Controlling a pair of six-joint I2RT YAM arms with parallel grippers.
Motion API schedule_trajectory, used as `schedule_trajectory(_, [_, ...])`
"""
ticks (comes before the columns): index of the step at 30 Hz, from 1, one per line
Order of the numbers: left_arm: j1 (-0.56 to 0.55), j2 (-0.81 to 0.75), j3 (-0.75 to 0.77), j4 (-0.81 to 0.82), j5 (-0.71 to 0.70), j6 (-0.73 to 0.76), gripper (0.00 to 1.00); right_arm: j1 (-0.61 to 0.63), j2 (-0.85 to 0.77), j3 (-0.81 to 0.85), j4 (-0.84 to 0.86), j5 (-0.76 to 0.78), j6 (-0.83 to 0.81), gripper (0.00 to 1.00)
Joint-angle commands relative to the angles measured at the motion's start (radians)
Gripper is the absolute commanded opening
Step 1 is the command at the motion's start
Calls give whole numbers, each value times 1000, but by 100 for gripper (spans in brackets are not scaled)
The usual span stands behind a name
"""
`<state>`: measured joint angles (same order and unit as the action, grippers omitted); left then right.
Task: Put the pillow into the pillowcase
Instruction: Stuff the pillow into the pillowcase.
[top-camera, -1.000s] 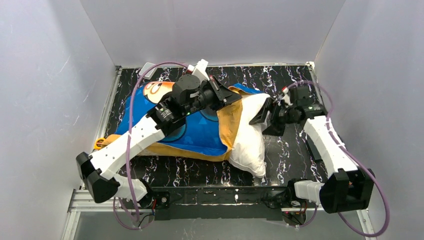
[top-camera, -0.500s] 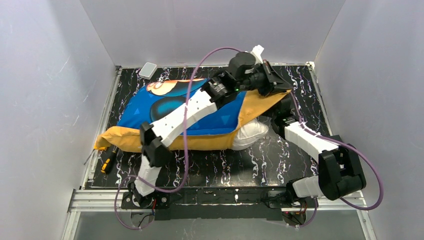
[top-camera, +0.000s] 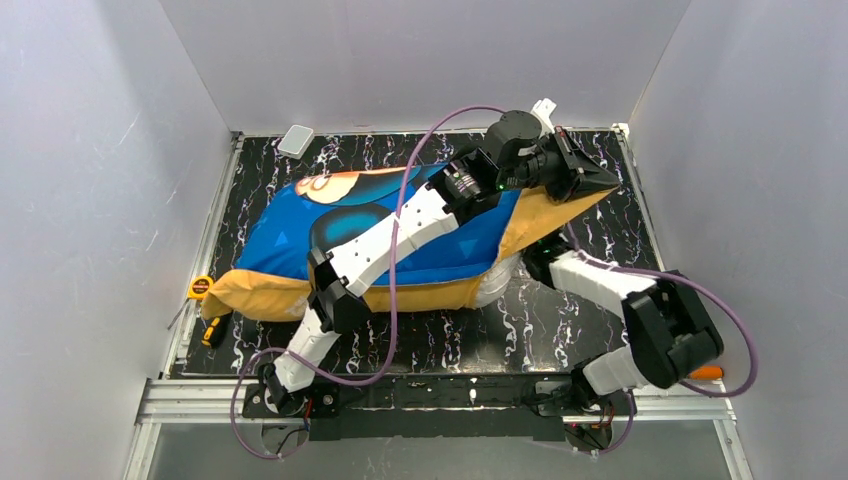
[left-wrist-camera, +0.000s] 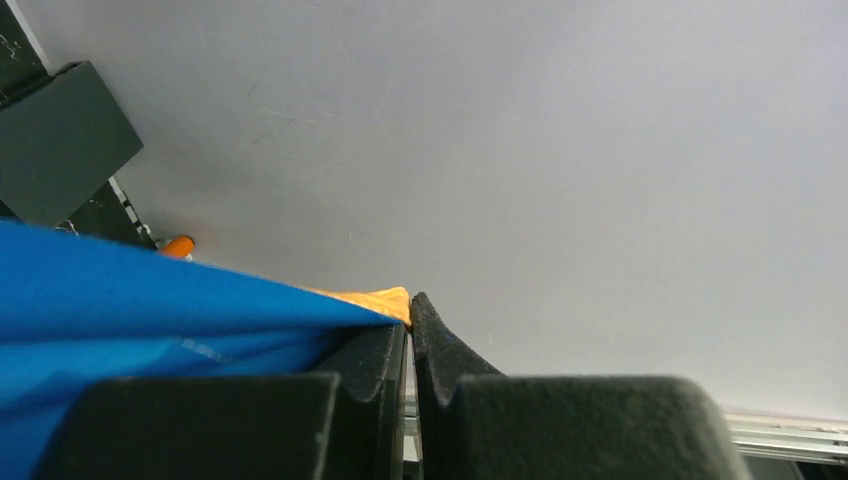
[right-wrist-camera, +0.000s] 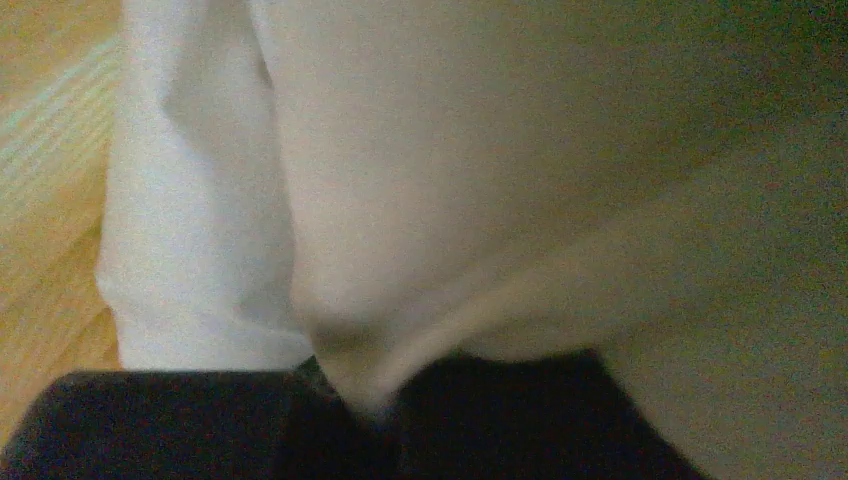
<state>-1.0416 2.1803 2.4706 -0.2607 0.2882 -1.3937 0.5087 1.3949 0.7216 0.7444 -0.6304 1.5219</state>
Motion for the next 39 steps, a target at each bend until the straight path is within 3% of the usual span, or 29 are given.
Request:
schedule_trajectory(1, [-152,1,102,320,92,-79,0,226,147,62,266,-72,73,1])
schedule_trajectory(6, [-153,-5,105,326,78,-80,0,352,331,162,467,-102,148,1])
schedule_trajectory(8, [-154,-7,104,327,82,-78,0,380,360,192,468,-119,144,1])
schedule_trajectory(10, [-154,-15,90,327,89,-70,0,373,330,175,386,-117,97,1])
schedule_trajectory(14, [-144,-89,-3,309,91,-3,0,319,202,120,52,-100,-91,1])
schedule_trajectory(18, [-127,-184,-107,117,62,174,40,297,147,103,-108,-106,-197,1])
schedule_trajectory(21, [-101,-254,-150,-91,16,340,57,265,104,94,-204,-98,-243,1])
schedule_trajectory(24, [-69,-346,-221,-243,-75,473,68,208,41,69,-326,-86,-305,1])
schedule_trajectory(28, [-41,-487,-325,-393,-251,598,77,118,-38,29,-426,-97,-366,1])
schedule_trajectory(33, [7,-600,-390,-612,-470,694,81,-1,-130,38,-558,-106,-431,1])
schedule_trajectory(39, [74,-746,-544,-714,-561,703,82,-133,-185,121,-830,-126,-588,1])
